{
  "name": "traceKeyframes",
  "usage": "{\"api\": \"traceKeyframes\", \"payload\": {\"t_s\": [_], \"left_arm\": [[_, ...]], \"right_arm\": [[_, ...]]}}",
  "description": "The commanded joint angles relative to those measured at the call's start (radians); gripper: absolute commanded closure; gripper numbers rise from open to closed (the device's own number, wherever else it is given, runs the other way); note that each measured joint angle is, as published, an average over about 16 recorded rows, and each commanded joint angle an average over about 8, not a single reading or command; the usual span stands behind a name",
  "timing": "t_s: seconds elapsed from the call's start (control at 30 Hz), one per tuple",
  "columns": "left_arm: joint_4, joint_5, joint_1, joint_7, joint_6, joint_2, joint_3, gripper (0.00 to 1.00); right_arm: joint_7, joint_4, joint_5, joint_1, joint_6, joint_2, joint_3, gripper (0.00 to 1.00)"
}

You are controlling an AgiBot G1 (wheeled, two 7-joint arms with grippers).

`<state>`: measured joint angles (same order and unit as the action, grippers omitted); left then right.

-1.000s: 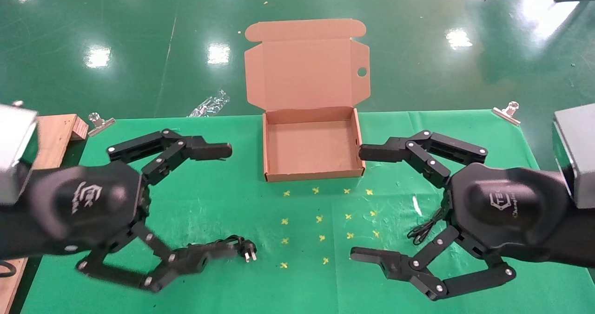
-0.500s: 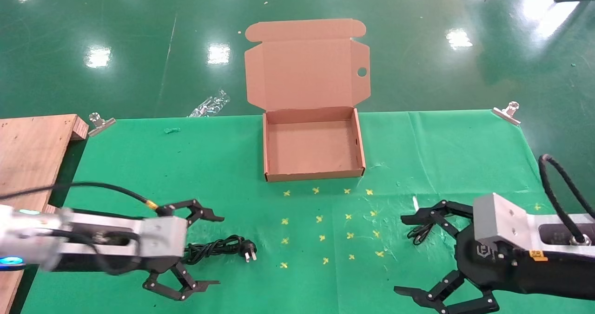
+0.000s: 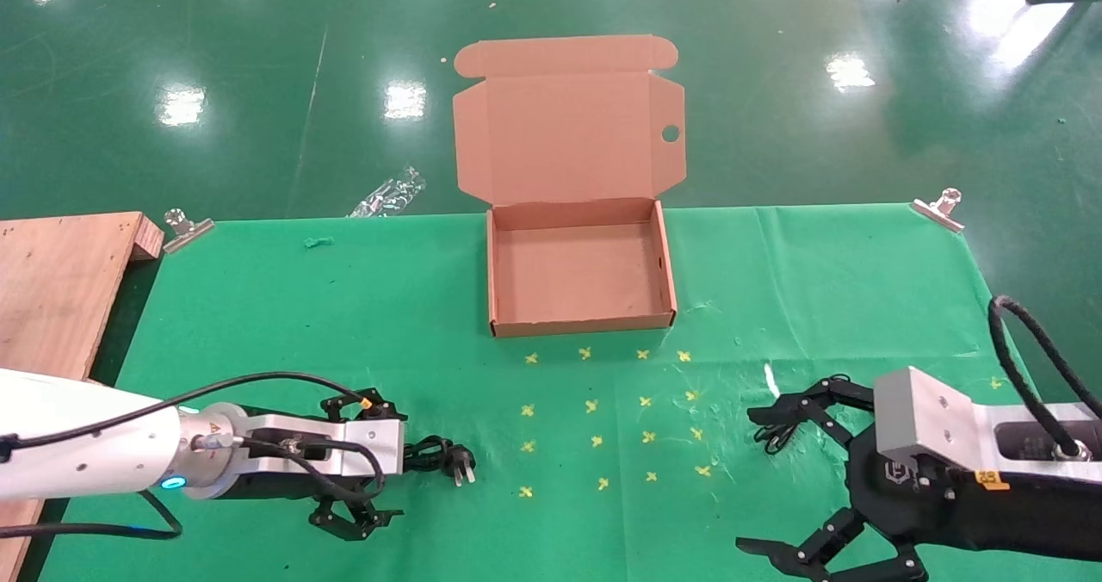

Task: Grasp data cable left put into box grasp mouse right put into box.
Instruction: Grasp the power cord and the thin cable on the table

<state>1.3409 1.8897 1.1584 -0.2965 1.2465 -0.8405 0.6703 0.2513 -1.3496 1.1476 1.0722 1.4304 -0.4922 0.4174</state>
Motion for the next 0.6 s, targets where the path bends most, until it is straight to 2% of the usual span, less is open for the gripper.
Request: {"api": "traceKeyframes", "payload": {"t_s": [0.03, 0.23, 0.43, 0.6], "left_arm": [[0.000, 0.034, -0.005, -0.023, -0.009, -0.015, 0.012, 0.00], [0.002, 0.063, -0.003, -0.055, -0.006, -0.031, 0.023, 0.00], [0.002, 0.067, -0.001, -0.061, -0.003, -0.033, 0.024, 0.00], [0.002, 0.067, -0.001, -0.061, -0.003, -0.034, 0.024, 0.00]], "right_arm": [[0.002, -0.001, -0.001, -0.003, 0.000, 0.003, 0.000, 0.00], [0.000, -0.002, 0.080, 0.014, 0.022, 0.018, 0.029, 0.00], [0.013, 0.006, 0.335, 0.094, 0.052, 0.005, 0.109, 0.00], [-0.009, 0.043, 0.554, 0.183, 0.050, -0.068, 0.177, 0.00]]}}
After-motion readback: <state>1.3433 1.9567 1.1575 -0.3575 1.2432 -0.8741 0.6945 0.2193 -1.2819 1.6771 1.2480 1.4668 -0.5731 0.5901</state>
